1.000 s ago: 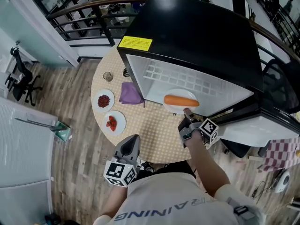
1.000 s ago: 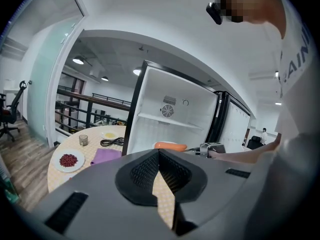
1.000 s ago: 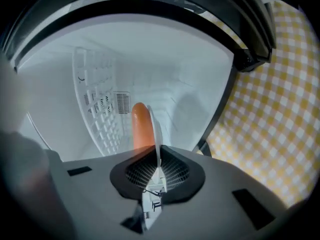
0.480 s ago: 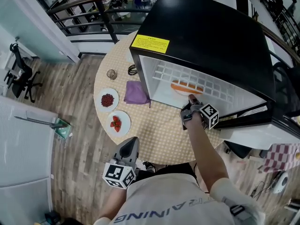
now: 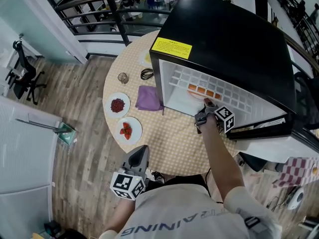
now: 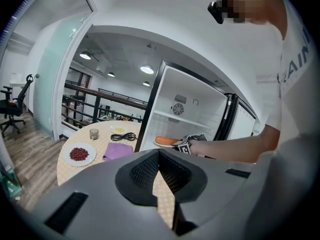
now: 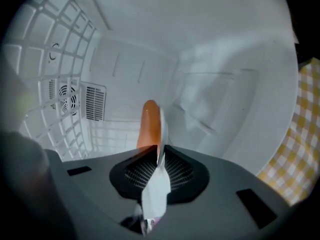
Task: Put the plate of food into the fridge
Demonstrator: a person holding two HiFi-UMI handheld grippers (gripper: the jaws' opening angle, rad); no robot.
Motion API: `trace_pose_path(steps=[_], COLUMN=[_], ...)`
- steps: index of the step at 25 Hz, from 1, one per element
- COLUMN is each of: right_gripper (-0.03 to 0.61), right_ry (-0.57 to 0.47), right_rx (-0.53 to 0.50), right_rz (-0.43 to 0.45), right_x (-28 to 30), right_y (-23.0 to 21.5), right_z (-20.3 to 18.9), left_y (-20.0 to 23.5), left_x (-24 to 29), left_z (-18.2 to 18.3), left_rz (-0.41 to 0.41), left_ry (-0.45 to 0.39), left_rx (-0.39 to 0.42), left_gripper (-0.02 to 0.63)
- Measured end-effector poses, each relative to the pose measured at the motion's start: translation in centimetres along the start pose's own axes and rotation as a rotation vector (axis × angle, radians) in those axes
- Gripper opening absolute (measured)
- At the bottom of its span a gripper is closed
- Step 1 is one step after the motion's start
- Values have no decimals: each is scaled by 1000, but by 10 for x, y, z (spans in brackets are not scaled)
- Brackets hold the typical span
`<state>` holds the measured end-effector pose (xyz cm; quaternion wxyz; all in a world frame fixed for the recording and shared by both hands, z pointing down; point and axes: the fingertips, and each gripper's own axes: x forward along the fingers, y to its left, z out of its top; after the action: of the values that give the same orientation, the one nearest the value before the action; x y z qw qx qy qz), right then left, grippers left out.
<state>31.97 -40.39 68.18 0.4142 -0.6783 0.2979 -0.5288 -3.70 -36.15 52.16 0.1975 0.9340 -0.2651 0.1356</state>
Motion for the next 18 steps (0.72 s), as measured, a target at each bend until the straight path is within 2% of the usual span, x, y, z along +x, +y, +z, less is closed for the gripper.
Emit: trace_pose_path(steps=[3, 7, 11, 18], right_gripper=[51, 80, 140, 166], right_ry=[86, 154, 230, 365], right_rx=[-95, -223, -403, -700], right_rz=[-55, -33, -20, -83], right_x=[5, 5, 5, -6], right_y=[-5, -3, 3, -6], right_z=[-6, -10, -19, -42], left_y=[-4, -4, -4, -5], left_x=[0, 0, -2, -8], left_z=[-4, -6, -6, -4], left_rz=[-19, -25, -24, -31], left_ry=[7, 11, 11, 3], left_rx=[-2, -7, -8, -43], left_gripper=[9, 9, 9, 9])
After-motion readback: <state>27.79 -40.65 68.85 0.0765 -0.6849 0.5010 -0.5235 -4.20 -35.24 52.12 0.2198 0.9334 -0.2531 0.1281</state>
